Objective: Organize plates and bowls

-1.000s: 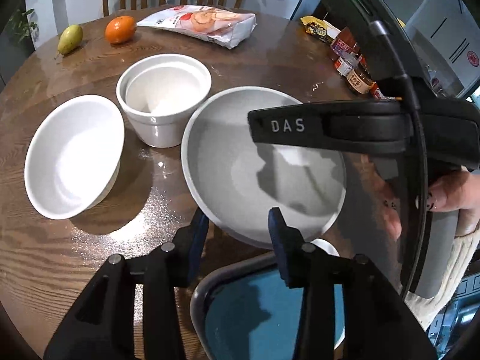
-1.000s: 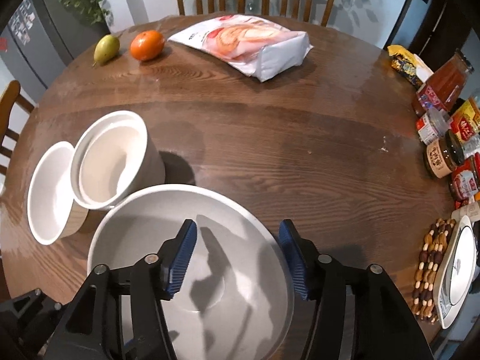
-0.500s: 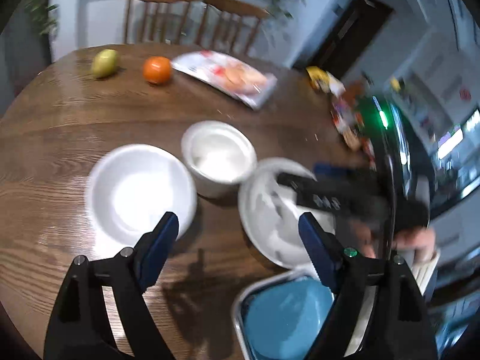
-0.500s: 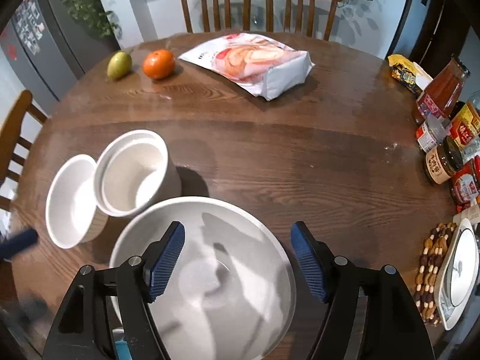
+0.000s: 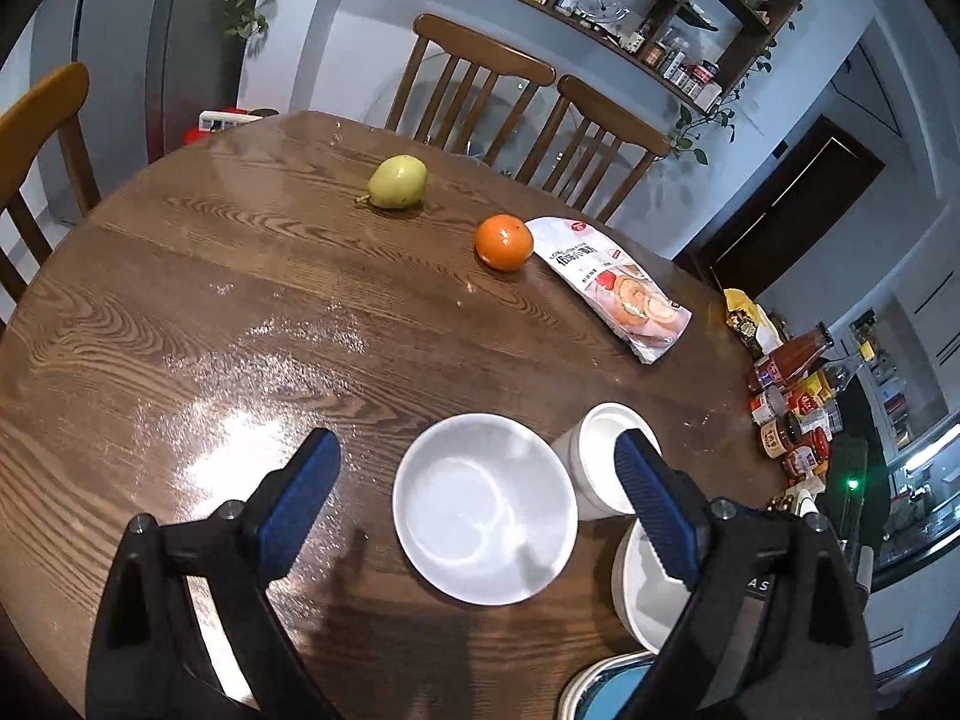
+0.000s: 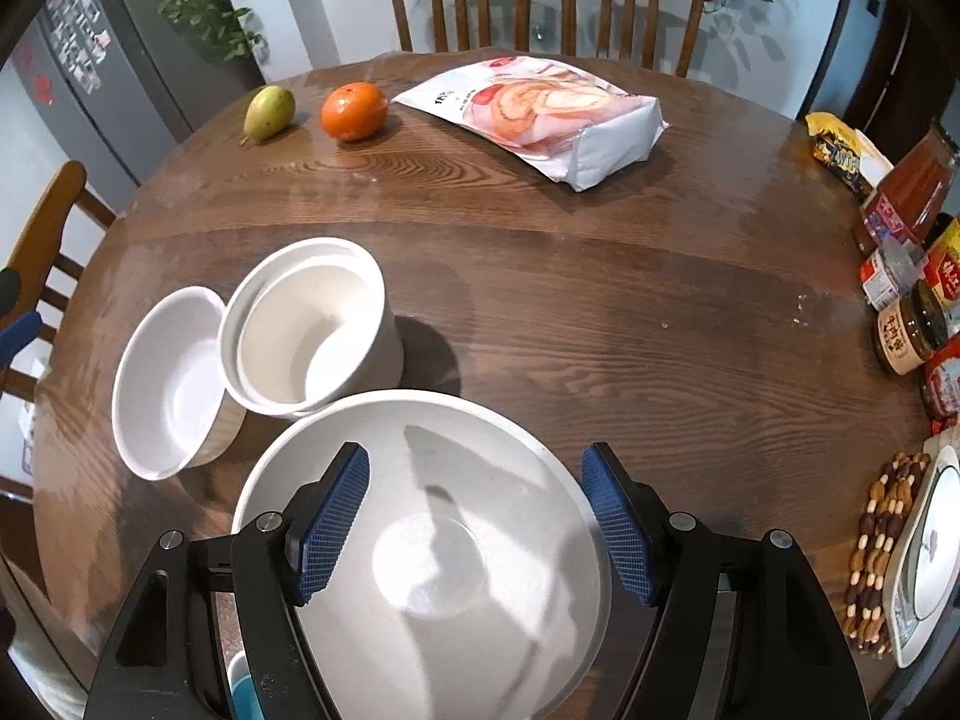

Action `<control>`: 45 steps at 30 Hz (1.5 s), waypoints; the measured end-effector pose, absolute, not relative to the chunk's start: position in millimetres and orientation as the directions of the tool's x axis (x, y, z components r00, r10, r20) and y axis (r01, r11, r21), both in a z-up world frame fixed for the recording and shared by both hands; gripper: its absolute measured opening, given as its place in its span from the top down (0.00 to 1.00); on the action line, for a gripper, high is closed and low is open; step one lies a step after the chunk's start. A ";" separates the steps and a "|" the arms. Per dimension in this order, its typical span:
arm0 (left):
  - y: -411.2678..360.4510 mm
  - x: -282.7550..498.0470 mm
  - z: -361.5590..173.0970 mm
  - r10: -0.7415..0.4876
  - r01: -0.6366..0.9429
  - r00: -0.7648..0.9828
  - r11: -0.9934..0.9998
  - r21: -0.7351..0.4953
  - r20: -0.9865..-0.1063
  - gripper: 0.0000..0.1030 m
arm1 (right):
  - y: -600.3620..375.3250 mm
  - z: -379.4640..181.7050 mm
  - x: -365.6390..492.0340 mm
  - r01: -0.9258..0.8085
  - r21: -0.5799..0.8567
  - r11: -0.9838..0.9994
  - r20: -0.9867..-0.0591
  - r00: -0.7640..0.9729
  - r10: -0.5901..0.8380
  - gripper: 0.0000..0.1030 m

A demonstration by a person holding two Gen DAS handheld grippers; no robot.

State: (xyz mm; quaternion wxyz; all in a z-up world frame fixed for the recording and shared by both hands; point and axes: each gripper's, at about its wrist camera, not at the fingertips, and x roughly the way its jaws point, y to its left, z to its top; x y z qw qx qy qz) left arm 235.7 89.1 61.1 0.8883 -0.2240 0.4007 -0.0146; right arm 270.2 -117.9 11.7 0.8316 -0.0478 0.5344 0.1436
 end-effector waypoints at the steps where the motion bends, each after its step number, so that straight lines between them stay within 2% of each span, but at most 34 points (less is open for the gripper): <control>1: 90.7 235.5 61.4 -0.202 -0.157 0.680 0.899 -0.408 -0.705 0.11 | -118.6 13.5 269.0 -0.287 0.072 0.955 -0.901 0.392 0.185 0.28; 6: 97.1 235.0 59.0 -0.234 -0.156 0.664 0.885 -0.438 -0.710 0.10 | -130.5 40.4 259.6 -0.239 0.119 0.964 -0.855 0.469 0.222 0.28; 11: 104.9 240.2 52.6 -0.241 -0.174 0.647 0.877 -0.448 -0.723 0.10 | -122.2 75.3 237.5 -0.246 0.349 0.904 -0.724 0.542 0.427 0.28; 14: 112.3 246.9 43.0 -0.286 -0.182 0.619 0.854 -0.488 -0.731 0.11 | -93.5 78.9 229.8 -0.290 0.422 0.859 -0.656 0.556 0.511 0.28; 15: 115.5 250.1 37.2 -0.310 -0.189 0.600 0.841 -0.507 -0.738 0.12 | -81.7 77.4 230.4 -0.307 0.429 0.850 -0.656 0.542 0.526 0.28; 17: 116.7 253.5 31.5 -0.321 -0.192 0.587 0.837 -0.513 -0.743 0.13 | -61.9 71.1 235.8 -0.313 0.411 0.857 -0.677 0.525 0.516 0.37; 19: 116.3 256.7 27.2 -0.308 -0.199 0.583 0.843 -0.499 -0.752 0.19 | -46.4 60.8 244.5 -0.298 0.375 0.878 -0.713 0.513 0.479 0.58; 21: 115.3 261.0 21.3 -0.299 -0.201 0.560 0.856 -0.477 -0.773 0.32 | -33.9 47.0 249.3 -0.289 0.336 0.897 -0.754 0.488 0.439 0.70; 24: 113.9 266.4 13.1 -0.315 -0.191 0.535 0.859 -0.476 -0.784 0.42 | -26.6 31.3 253.6 -0.285 0.330 0.900 -0.795 0.429 0.428 0.71; 34: 112.5 273.7 -4.6 -0.317 -0.210 0.478 0.865 -0.457 -0.819 0.41 | -27.7 14.5 254.2 -0.250 0.370 0.895 -0.829 0.346 0.439 0.71; 40: 100.9 280.1 -12.9 -0.316 -0.188 0.446 0.882 -0.433 -0.837 0.41 | -15.9 6.0 254.9 -0.264 0.280 0.923 -0.862 0.354 0.362 0.71; 45: 97.7 282.4 -17.4 -0.328 -0.182 0.430 0.881 -0.437 -0.841 0.41 | -14.2 -1.0 259.6 -0.266 0.268 0.926 -0.868 0.350 0.352 0.71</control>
